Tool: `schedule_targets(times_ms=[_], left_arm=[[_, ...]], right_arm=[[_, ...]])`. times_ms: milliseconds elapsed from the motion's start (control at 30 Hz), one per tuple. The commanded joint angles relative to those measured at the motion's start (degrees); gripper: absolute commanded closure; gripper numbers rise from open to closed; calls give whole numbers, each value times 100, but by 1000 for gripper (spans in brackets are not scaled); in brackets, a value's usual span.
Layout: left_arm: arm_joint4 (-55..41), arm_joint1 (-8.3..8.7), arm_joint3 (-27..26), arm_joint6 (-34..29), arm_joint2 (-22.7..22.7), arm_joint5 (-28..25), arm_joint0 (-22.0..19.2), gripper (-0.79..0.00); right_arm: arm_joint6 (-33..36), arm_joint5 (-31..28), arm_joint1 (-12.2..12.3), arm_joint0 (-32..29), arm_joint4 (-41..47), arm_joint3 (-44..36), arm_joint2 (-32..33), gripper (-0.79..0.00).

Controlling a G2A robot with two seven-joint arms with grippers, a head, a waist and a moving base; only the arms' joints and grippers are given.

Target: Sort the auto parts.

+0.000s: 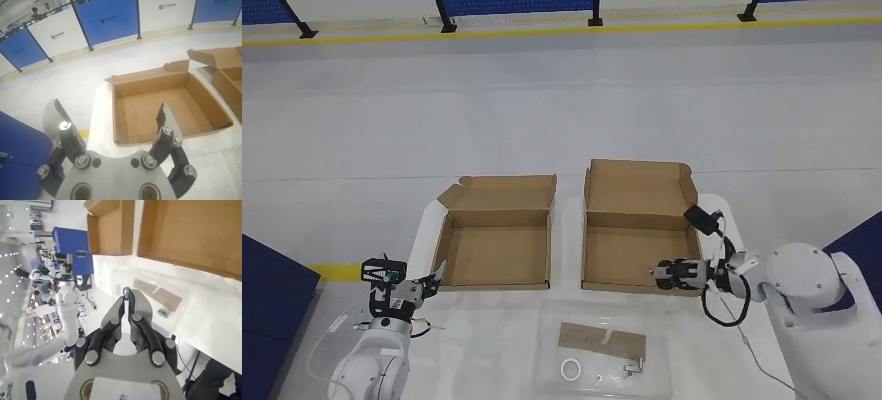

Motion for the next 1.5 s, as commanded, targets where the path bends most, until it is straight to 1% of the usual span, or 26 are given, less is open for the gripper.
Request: schedule_targets(times_ms=[0,33,500,567,600,667,733,767,867,1033,1100,1300,1367,1467], left_arm=[[0,0,0,0,0,0,0,-785],[0,0,0,0,0,0,0,-785],[0,0,0,0,0,0,0,-785],[0,0,0,0,0,0,0,-785],[0,0,0,0,0,0,0,-785],[0,0,0,0,0,0,0,-785],[0,0,0,0,0,0,0,-785],[0,0,0,0,0,0,0,-785],[0,0,0,0,0,0,0,-785],[0,0,0,0,0,0,0,-785],[0,0,0,0,0,0,0,-785],[0,0,0,0,0,0,0,-785],[0,0,0,0,0,0,0,-785],[0,0,0,0,0,0,0,-785]], right_arm=[[12,2,-22,356,-85,390,-346,0],[-12,-28,-38,502,-106,559,-496,0],[-12,-28,-38,502,-106,559,-496,0],[-350,6,-29,504,-527,557,-568,0],[-411,121,-27,603,-847,567,-721,0],[-404,278,-40,879,-1123,692,-923,0],[-370,407,-88,1382,-1413,1056,-1286,0],[-370,473,-109,1536,-1484,1211,-1400,0],[-432,664,-250,2331,-1822,2080,-2057,0],[-593,825,-551,3286,-1802,3503,-2977,0],[-665,898,-677,3536,-1796,4017,-3316,0],[-659,891,-1033,4060,-1482,5291,-3988,0],[-654,873,-1093,4153,-1466,5475,-4075,0],[-654,873,-1093,4153,-1466,5475,-4075,0]])
